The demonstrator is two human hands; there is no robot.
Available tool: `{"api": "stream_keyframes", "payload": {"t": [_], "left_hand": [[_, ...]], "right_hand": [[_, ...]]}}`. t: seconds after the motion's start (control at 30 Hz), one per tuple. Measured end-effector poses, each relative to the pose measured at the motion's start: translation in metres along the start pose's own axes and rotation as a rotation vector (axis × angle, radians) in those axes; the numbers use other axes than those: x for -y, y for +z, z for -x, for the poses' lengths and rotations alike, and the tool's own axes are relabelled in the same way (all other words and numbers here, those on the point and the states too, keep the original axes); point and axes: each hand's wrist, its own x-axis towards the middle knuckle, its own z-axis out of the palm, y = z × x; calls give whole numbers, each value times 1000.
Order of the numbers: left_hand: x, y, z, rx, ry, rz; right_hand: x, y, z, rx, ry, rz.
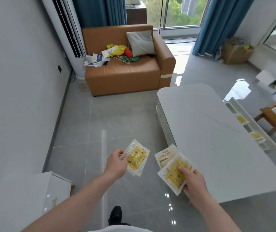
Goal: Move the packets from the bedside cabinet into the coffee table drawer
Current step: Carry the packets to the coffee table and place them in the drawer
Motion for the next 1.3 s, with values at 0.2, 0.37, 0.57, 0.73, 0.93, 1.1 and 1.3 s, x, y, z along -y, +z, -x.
{"api": "stream_keyframes", "payload": {"t": [0.2, 0.37, 0.57, 0.73, 0.93, 1.1, 1.3], "left_hand": [[-25, 97, 65, -29, -31, 47], [-36, 158, 105, -24, -50, 14], [-70, 211, 100, -27, -52, -53], [-122, 287, 66, -19, -27, -128], [-215, 424, 27, 72, 20, -102], [-311, 543, 20, 208, 116, -72], [-396, 661, 34, 262, 207, -98]], "right_hand": [[1, -136, 2, -6, 28, 81], [18, -216, -2, -1, 32, 99], [54, -281, -30, 7, -5, 56], [85, -348, -63, -13, -6, 33], [130, -456, -102, -110, 0, 40], [167, -548, -137, -216, -25, -23], [187, -644, -187, -198, 6, -84]]}}
